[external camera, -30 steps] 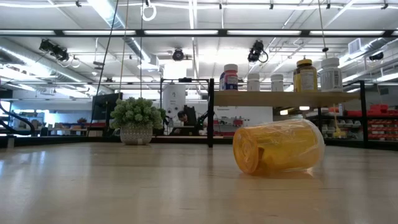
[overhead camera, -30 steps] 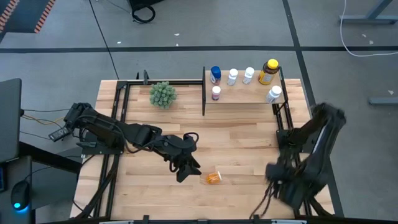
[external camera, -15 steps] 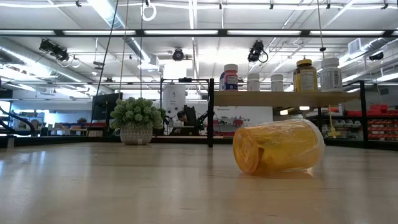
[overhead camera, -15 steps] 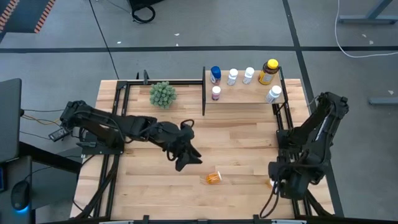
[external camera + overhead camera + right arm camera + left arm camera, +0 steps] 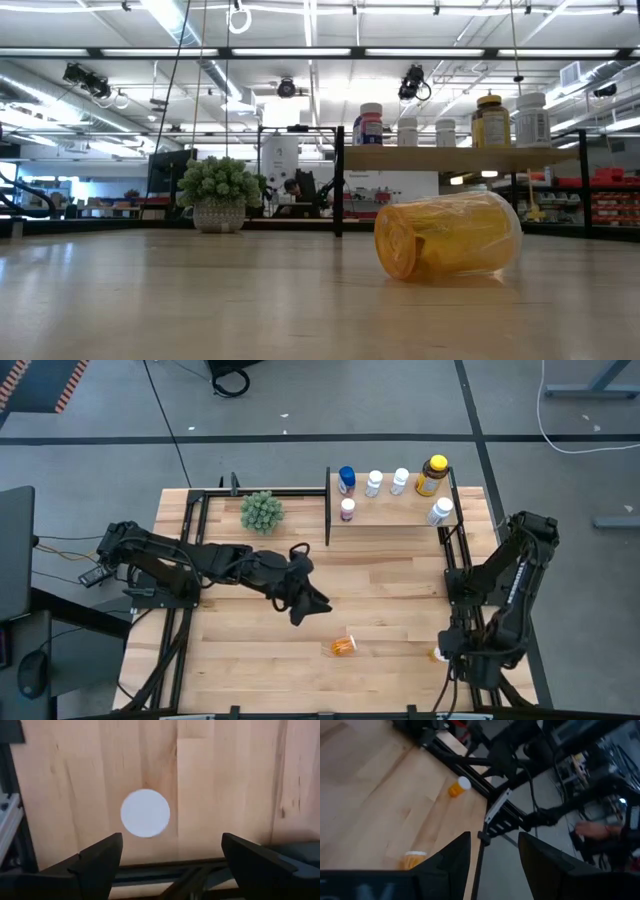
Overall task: Pick and place medicine bottles onto shelf by color
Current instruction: Put the right orange medicine bottle on the shelf
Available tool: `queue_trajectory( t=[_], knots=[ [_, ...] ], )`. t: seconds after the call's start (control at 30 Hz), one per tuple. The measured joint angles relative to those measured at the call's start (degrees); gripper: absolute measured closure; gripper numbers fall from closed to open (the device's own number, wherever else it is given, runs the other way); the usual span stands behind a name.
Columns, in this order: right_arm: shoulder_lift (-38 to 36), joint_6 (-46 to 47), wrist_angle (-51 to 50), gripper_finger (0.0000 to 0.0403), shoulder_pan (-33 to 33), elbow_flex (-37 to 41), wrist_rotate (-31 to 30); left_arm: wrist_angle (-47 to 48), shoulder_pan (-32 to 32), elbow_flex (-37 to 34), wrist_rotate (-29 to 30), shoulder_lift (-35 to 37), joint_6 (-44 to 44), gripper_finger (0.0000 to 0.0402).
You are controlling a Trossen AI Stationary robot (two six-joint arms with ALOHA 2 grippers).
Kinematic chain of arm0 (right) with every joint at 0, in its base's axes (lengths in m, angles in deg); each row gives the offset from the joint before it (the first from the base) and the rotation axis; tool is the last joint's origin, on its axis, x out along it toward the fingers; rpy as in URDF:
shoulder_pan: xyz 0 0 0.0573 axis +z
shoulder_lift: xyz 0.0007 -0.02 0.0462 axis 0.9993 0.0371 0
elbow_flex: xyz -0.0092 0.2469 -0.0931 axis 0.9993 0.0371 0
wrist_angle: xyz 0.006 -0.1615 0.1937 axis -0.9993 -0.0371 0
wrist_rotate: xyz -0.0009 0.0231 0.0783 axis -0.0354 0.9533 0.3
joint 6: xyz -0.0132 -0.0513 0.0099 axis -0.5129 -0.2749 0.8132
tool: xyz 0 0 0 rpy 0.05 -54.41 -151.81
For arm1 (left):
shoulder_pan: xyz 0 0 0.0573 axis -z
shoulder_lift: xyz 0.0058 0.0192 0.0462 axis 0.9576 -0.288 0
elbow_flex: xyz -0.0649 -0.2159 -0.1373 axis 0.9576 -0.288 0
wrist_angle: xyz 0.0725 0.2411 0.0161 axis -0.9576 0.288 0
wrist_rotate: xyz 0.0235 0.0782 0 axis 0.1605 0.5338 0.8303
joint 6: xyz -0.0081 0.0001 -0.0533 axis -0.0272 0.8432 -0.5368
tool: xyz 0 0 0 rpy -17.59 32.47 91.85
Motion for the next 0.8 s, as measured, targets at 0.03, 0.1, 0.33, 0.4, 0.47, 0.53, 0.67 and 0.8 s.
queue_trajectory(
  t=[0.03,0.1,0.33,0.4,0.47,0.53,0.67,0.8],
  knots=[
    [0.0,1.1,0.6,0.0054,0.6,0.5,-0.3,0.2,0.0,0.0,0.8,0.0,-0.6,0.023],
    [0.0,3.1,3.1,0.0054,1.5,1.6,-1.3,0.1,0.0,0.0,2.4,0.0,-1.4,0.023],
    [0.0,7.6,9.2,0.0054,2.4,4.3,-5.2,-0.2,0.0,0.0,3.6,0.0,-4.2,0.023],
    [0.0,8.4,9.1,0.0054,2.4,5.0,-5.4,-0.2,0.0,0.0,3.5,0.0,-4.2,0.023],
    [0.0,9.3,9.4,0.0054,2.4,5.6,-5.4,-0.4,0.0,0.0,3.5,0.0,-4.2,0.023],
    [0.0,10.1,10.0,0.0054,2.4,5.9,-5.4,-0.4,0.0,0.0,3.6,0.0,-4.2,0.023],
    [0.0,11.3,11.3,0.0054,2.4,5.9,-6.2,-0.5,0.0,0.0,3.5,0.0,-4.2,0.023],
    [1.2,11.3,11.8,0.0054,2.4,5.8,-6.5,-0.5,0.0,0.0,3.5,0.0,-4.1,0.023]
  ],
)
